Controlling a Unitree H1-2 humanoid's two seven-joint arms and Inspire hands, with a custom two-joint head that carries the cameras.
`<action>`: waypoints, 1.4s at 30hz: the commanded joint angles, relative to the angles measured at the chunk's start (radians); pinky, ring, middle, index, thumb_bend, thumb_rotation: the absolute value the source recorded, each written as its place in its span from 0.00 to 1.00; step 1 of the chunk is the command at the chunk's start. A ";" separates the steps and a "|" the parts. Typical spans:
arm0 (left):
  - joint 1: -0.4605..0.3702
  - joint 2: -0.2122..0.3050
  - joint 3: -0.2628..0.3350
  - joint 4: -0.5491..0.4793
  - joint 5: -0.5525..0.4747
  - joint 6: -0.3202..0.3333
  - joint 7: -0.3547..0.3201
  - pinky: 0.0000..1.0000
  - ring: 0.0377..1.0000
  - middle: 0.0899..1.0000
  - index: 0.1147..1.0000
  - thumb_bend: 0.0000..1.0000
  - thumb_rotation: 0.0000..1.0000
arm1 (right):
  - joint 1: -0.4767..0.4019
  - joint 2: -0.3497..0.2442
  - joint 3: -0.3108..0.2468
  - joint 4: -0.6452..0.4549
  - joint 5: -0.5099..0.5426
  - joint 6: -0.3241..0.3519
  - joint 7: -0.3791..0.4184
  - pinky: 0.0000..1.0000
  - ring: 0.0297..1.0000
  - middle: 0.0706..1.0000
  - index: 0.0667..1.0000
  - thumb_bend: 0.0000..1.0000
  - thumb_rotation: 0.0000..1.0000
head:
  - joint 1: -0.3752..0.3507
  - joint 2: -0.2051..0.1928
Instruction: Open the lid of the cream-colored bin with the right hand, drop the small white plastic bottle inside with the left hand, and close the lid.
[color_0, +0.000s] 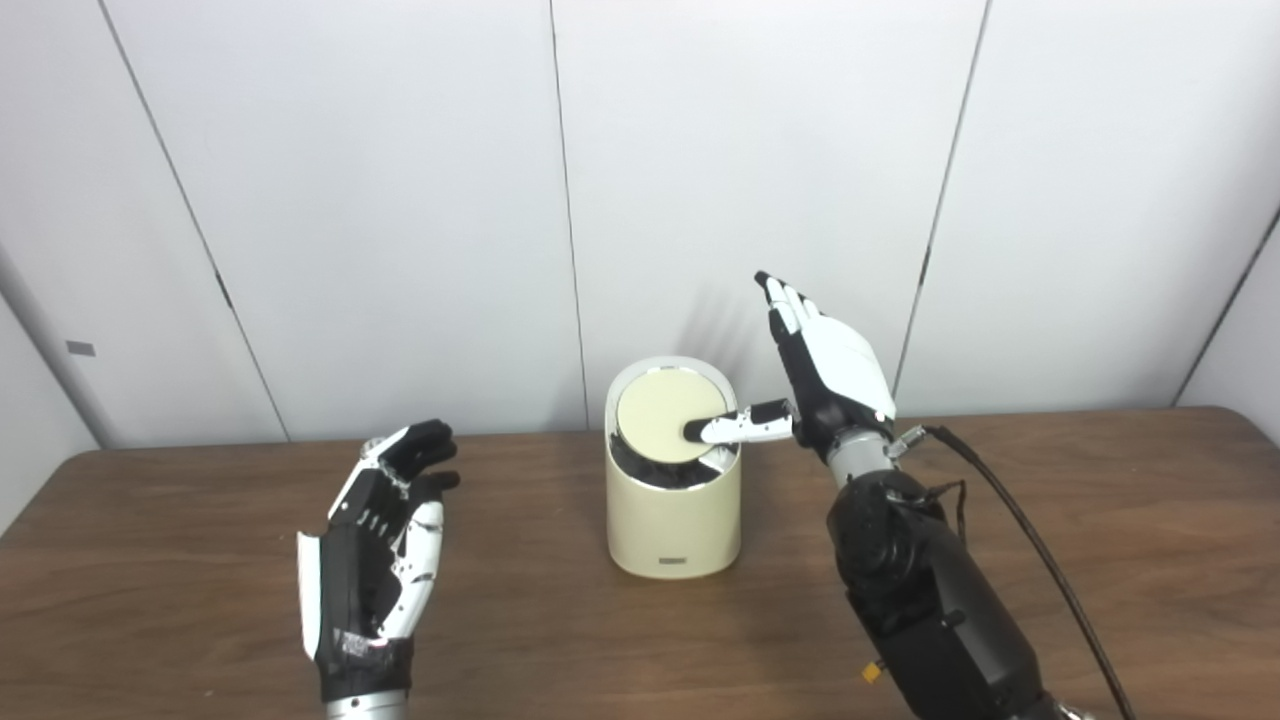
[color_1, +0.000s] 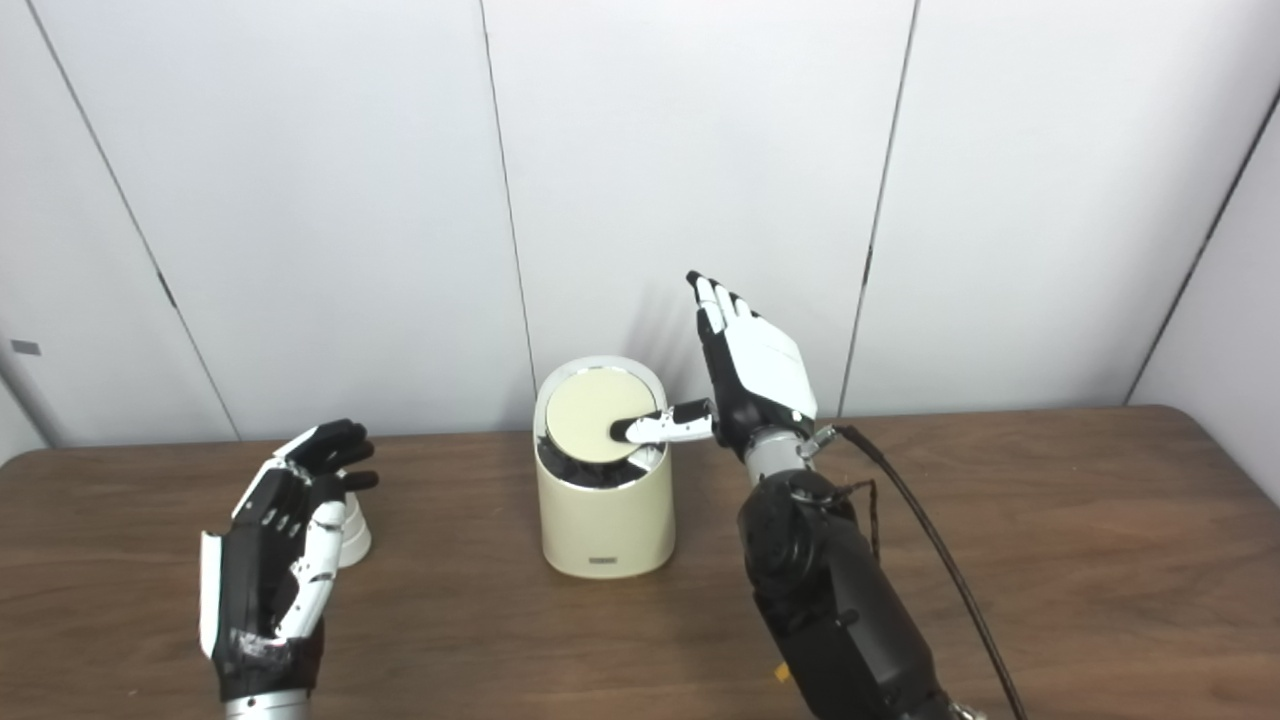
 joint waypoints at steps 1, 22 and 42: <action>-0.029 -0.006 -0.007 -0.033 0.016 -0.033 0.005 0.65 0.72 0.72 0.69 0.25 0.45 | -0.039 -0.009 -0.001 -0.038 0.000 -0.030 -0.010 1.00 1.00 1.00 1.00 1.00 0.39 | 0.000 0.000; -0.039 -0.020 -0.014 -0.032 0.041 -0.040 0.021 0.65 0.72 0.72 0.69 0.24 0.45 | -0.069 -0.005 0.031 -0.047 -0.031 0.015 0.032 1.00 1.00 1.00 1.00 1.00 0.44 | 0.001 0.000; -0.030 -0.024 -0.017 -0.069 0.046 -0.018 0.022 0.64 0.72 0.72 0.69 0.24 0.45 | -0.061 0.006 0.062 -0.015 -0.058 0.014 0.002 1.00 1.00 1.00 1.00 1.00 0.38 | 0.008 0.019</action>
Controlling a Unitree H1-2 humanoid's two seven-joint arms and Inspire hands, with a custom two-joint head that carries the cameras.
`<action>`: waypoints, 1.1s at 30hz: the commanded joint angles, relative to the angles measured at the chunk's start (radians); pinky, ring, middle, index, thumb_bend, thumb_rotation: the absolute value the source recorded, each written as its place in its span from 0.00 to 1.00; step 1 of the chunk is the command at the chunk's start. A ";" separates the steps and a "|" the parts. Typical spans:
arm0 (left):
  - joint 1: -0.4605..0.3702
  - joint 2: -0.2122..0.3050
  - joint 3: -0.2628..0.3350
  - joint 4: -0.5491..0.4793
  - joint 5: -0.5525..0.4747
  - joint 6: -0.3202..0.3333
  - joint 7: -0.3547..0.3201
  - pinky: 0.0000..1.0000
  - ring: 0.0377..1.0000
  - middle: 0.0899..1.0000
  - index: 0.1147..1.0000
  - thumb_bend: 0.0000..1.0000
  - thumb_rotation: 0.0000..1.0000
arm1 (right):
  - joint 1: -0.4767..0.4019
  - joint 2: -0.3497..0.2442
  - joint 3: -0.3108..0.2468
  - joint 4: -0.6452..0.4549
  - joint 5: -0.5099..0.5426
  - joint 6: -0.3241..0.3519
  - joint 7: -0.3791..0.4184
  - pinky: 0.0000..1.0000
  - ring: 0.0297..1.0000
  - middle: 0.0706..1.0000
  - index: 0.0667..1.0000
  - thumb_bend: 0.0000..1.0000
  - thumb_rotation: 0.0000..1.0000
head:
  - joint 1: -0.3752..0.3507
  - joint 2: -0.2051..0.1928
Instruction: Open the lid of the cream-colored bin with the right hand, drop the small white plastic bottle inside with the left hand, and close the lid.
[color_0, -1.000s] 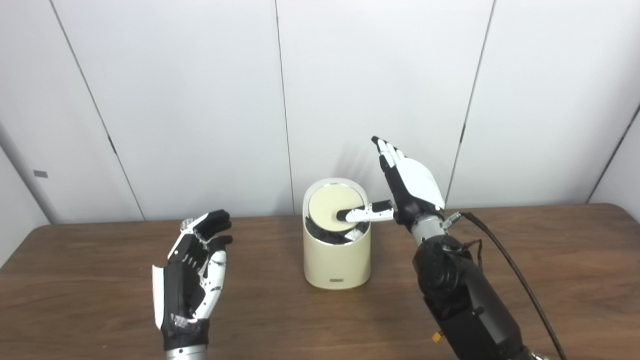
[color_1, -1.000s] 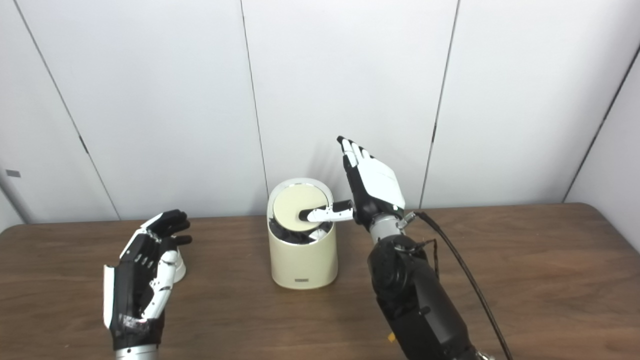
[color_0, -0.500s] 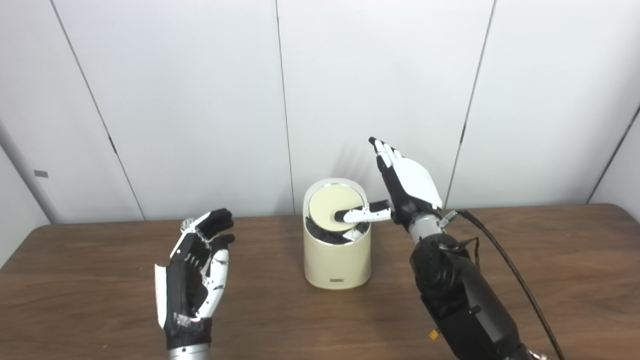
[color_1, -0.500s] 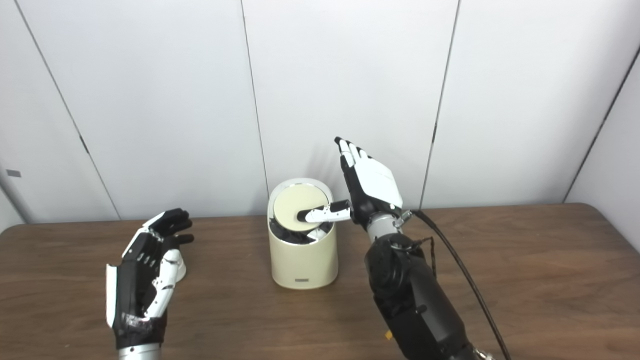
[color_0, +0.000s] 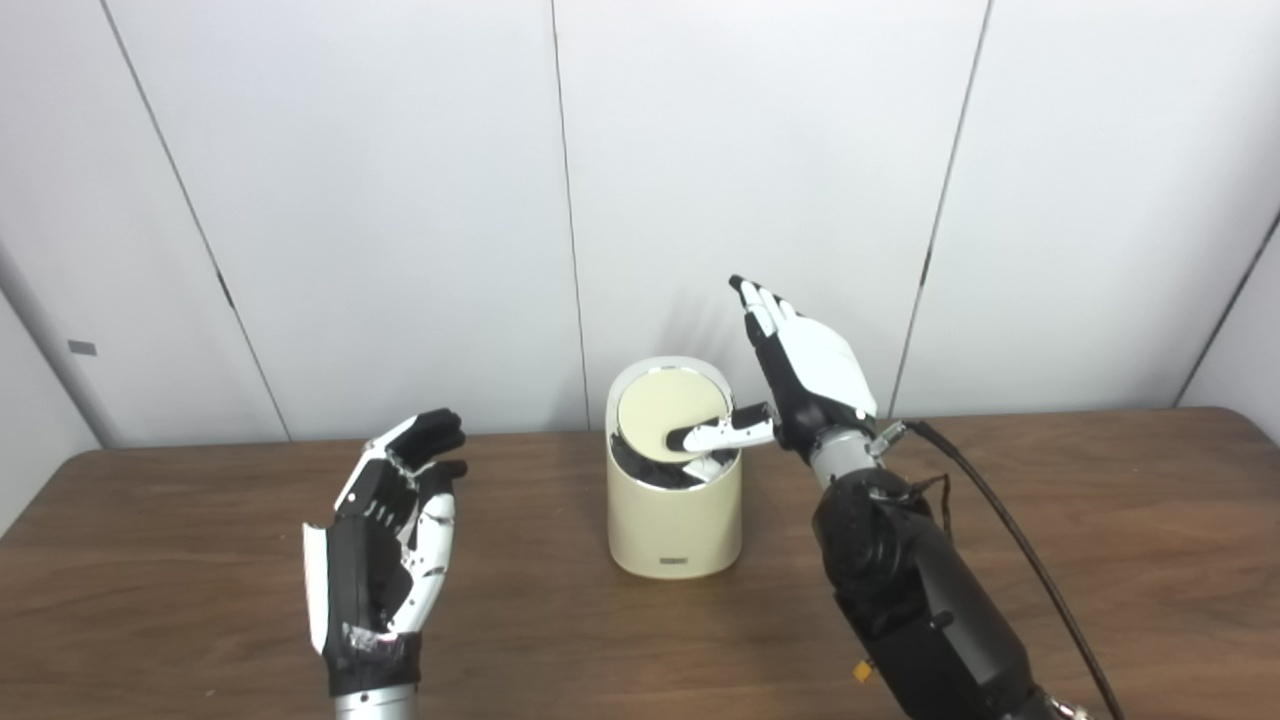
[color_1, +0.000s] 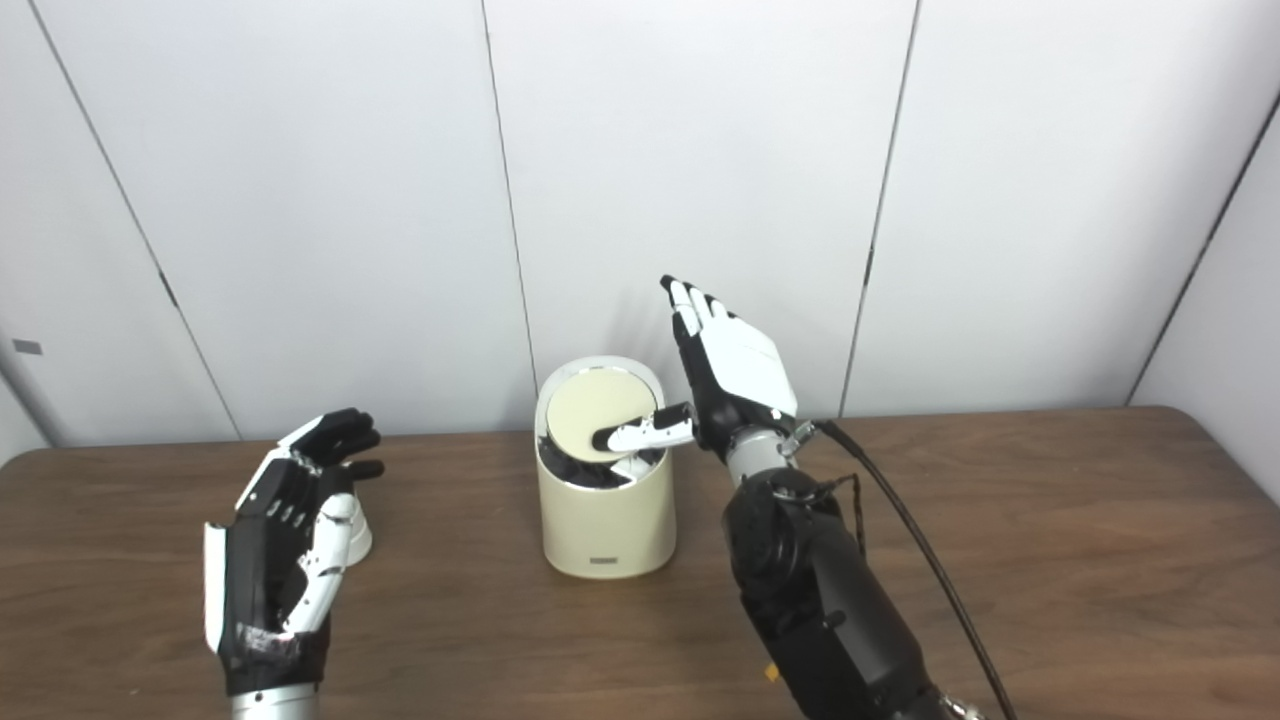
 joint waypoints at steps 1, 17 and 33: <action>-0.027 -0.009 -0.005 -0.036 0.014 -0.017 0.007 0.64 0.72 0.71 0.68 0.24 0.45 | -0.047 0.006 0.008 -0.004 -0.034 -0.013 -0.028 1.00 1.00 1.00 1.00 1.00 0.38 | 0.000 0.001; -0.020 -0.012 -0.008 -0.069 0.015 -0.005 0.011 0.63 0.71 0.71 0.68 0.24 0.47 | -0.021 0.007 0.037 -0.010 -0.063 0.000 -0.039 1.00 1.00 1.00 1.00 0.99 0.19 | 0.008 0.014; -0.019 -0.002 -0.008 -0.061 0.010 0.001 0.006 0.63 0.71 0.72 0.69 0.24 0.47 | 0.006 0.047 -0.079 -0.101 0.194 -0.071 0.010 1.00 1.00 1.00 1.00 0.90 0.80 | 0.000 0.014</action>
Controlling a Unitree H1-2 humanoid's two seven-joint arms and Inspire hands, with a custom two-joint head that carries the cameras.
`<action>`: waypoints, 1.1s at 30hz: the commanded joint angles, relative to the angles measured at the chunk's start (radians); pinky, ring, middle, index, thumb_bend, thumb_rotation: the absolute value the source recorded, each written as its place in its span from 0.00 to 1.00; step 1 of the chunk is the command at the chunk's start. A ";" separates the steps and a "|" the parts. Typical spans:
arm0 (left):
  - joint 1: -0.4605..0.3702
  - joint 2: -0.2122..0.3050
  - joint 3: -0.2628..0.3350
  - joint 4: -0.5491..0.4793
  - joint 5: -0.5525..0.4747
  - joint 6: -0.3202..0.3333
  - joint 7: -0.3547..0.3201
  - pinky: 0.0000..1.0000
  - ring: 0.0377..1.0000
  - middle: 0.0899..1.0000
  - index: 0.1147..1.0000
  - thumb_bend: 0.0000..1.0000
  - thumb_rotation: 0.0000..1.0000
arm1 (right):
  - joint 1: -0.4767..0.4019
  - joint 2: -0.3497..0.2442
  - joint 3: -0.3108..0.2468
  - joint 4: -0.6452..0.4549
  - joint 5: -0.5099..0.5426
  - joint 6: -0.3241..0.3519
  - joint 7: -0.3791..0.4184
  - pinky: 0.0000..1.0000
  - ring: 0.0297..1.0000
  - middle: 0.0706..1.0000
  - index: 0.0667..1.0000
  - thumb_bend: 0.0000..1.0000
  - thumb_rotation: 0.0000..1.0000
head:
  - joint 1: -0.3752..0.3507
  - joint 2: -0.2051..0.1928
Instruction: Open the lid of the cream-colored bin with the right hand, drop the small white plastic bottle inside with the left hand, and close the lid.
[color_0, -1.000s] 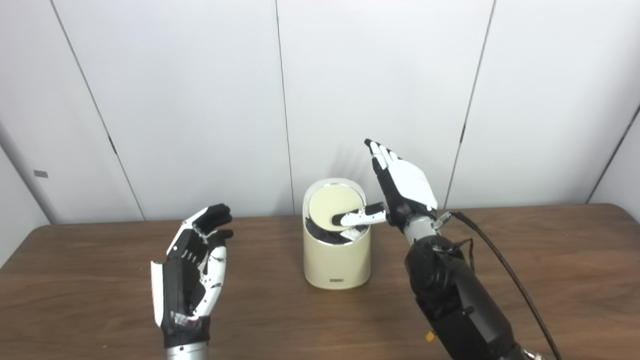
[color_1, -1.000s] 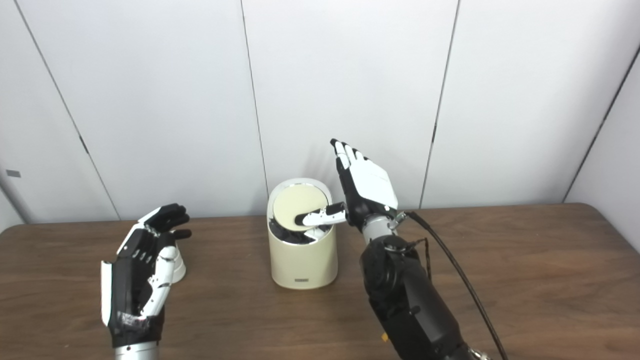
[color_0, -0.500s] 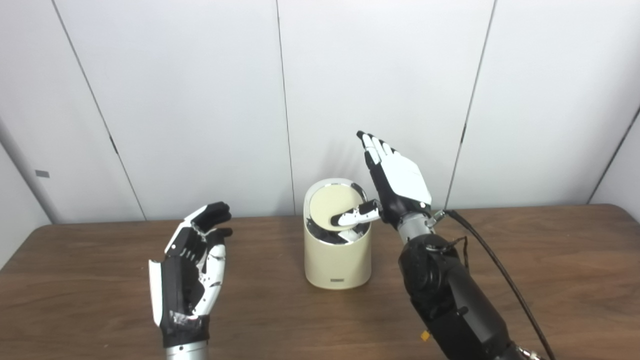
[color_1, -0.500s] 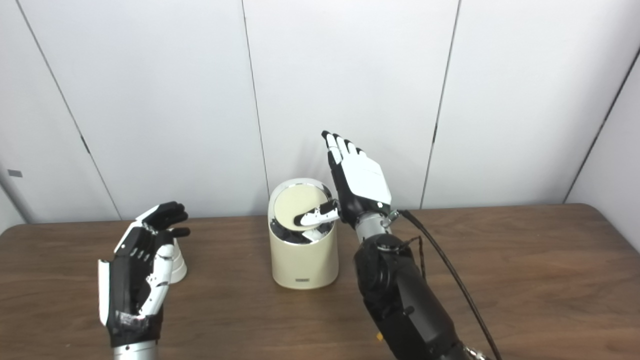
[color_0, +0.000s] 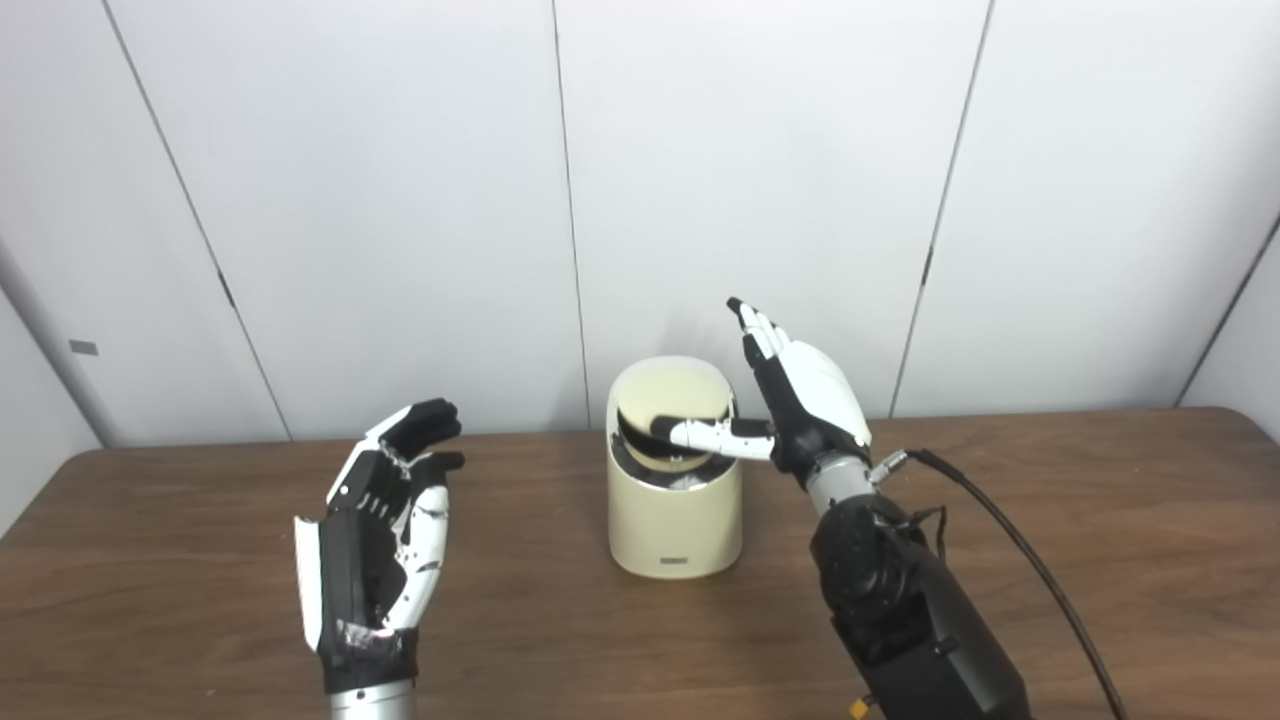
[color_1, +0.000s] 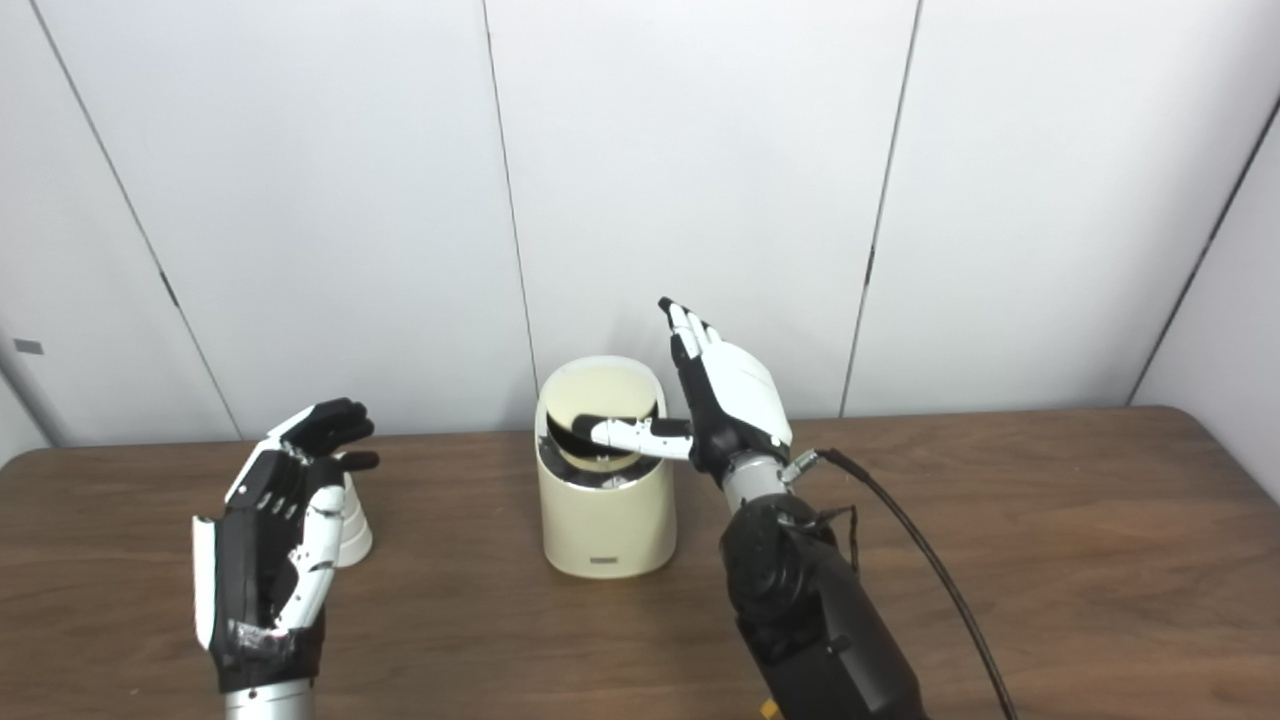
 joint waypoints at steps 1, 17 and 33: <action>-0.021 0.000 -0.004 -0.019 -0.002 -0.010 -0.004 0.63 0.71 0.72 0.69 0.24 0.47 | -0.044 0.003 -0.018 -0.045 0.033 -0.044 0.005 1.00 1.00 1.00 1.00 0.90 0.80 | 0.000 0.001; -0.017 -0.002 -0.006 -0.023 -0.009 -0.003 -0.004 0.63 0.71 0.71 0.68 0.24 0.45 | 0.023 -0.015 -0.046 -0.126 0.132 -0.099 0.015 0.94 1.00 1.00 1.00 0.99 0.85 | 0.005 0.002; -0.017 0.017 -0.002 -0.011 -0.021 -0.011 -0.013 0.64 0.72 0.72 0.69 0.25 0.47 | 0.226 0.014 -0.159 -0.314 0.118 -0.320 -0.182 0.57 0.71 0.78 0.80 0.27 0.45 | 0.004 -0.004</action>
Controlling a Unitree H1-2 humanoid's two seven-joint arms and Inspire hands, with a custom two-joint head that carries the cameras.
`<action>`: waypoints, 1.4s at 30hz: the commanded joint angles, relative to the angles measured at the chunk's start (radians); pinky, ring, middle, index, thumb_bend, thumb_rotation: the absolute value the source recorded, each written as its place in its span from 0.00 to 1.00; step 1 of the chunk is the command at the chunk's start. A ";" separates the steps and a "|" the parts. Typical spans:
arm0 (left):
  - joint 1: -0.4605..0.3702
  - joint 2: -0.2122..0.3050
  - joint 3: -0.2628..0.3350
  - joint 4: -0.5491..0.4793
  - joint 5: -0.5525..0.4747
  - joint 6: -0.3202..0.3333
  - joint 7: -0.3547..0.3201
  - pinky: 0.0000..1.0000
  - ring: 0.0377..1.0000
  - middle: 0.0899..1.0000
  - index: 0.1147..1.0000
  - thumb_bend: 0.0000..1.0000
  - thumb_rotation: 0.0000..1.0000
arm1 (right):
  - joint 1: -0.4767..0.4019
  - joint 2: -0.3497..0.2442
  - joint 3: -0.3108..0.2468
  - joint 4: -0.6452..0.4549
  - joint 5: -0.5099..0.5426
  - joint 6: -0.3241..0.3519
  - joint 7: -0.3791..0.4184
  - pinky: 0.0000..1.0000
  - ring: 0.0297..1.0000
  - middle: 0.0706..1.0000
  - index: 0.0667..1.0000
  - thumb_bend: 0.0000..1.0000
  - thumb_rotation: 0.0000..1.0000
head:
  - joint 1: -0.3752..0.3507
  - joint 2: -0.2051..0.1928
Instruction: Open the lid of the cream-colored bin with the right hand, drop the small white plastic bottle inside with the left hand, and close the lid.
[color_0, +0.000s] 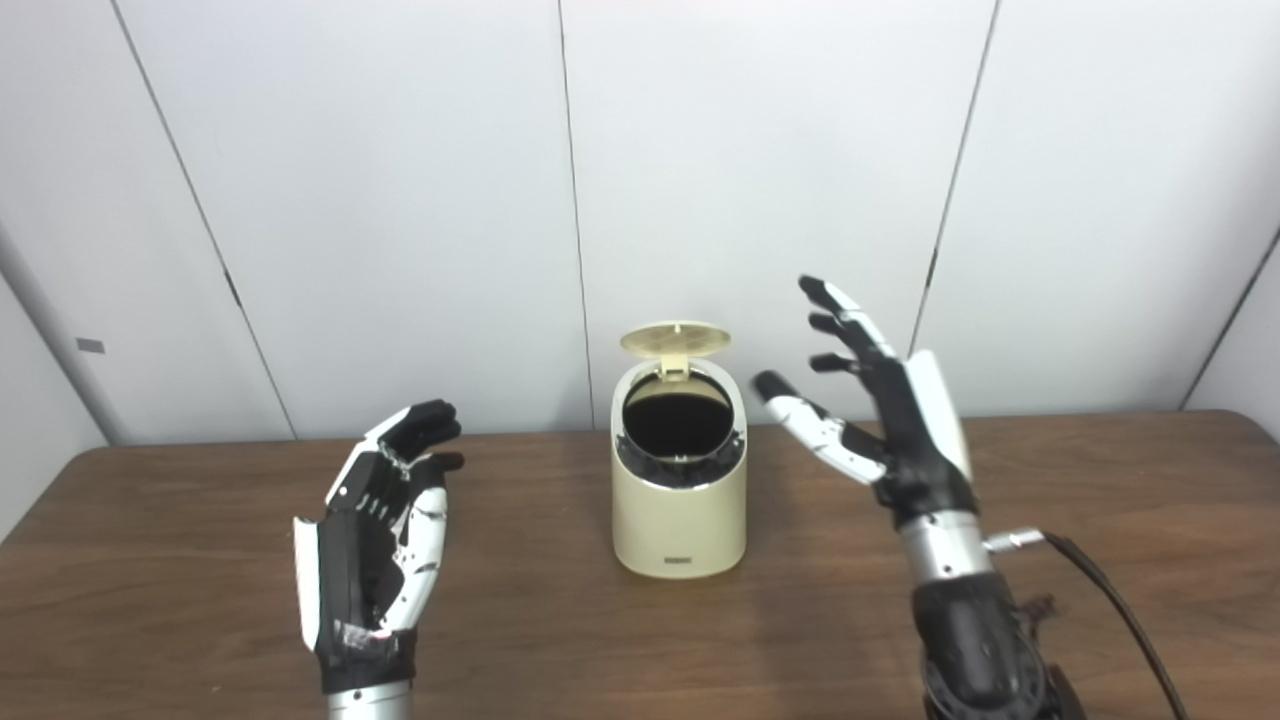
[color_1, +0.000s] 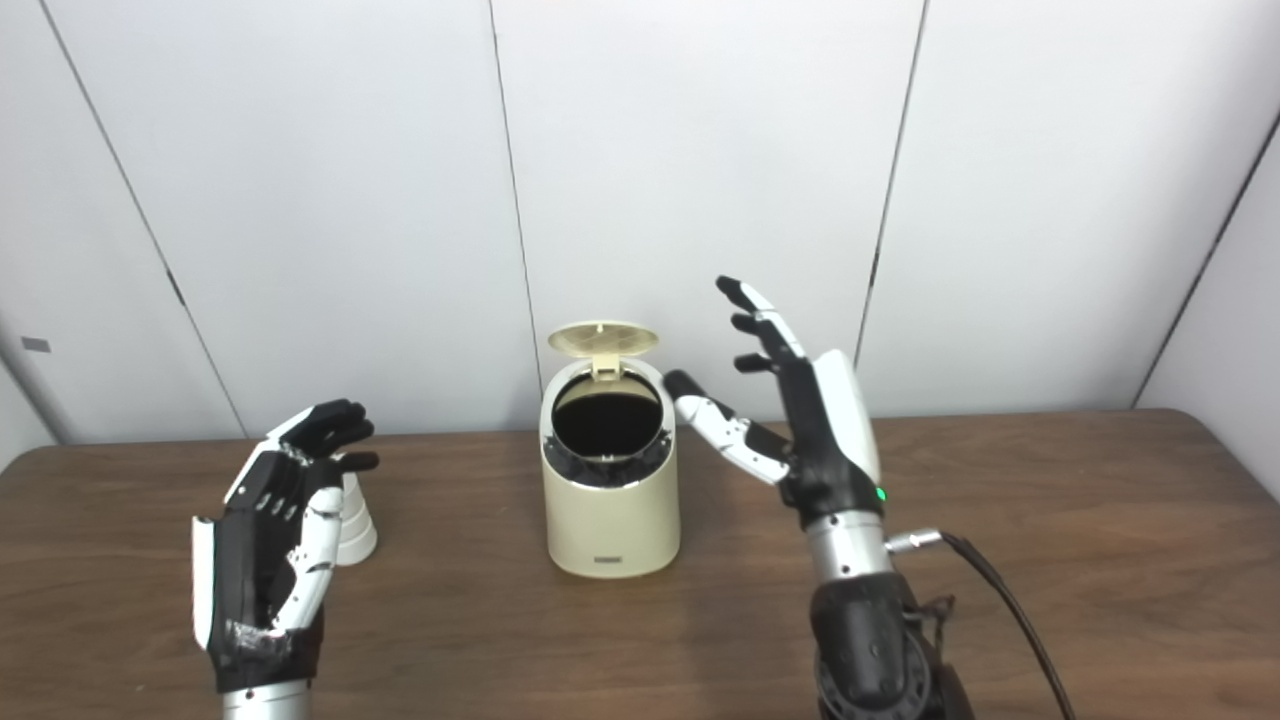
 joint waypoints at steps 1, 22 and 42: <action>-0.019 0.005 0.000 -0.012 0.000 -0.013 -0.006 0.64 0.72 0.72 0.69 0.25 0.47 | -0.005 -0.003 -0.022 -0.021 -0.015 -0.082 -0.053 0.57 0.70 0.77 0.79 0.27 0.45 | 0.001 -0.001; -0.033 0.030 0.024 0.020 -0.047 -0.048 -0.015 0.64 0.71 0.71 0.68 0.26 0.44 | 0.171 -0.021 -0.125 0.206 0.106 -0.549 -0.186 0.59 0.69 0.71 0.70 0.30 0.32 | -0.002 -0.014; -0.098 0.102 0.108 -0.114 -0.032 -0.003 -0.009 0.65 0.74 0.74 0.72 0.58 0.29 | 0.162 -0.008 -0.109 0.249 0.268 -0.594 -0.095 0.61 0.71 0.75 0.72 0.38 0.25 | 0.058 -0.029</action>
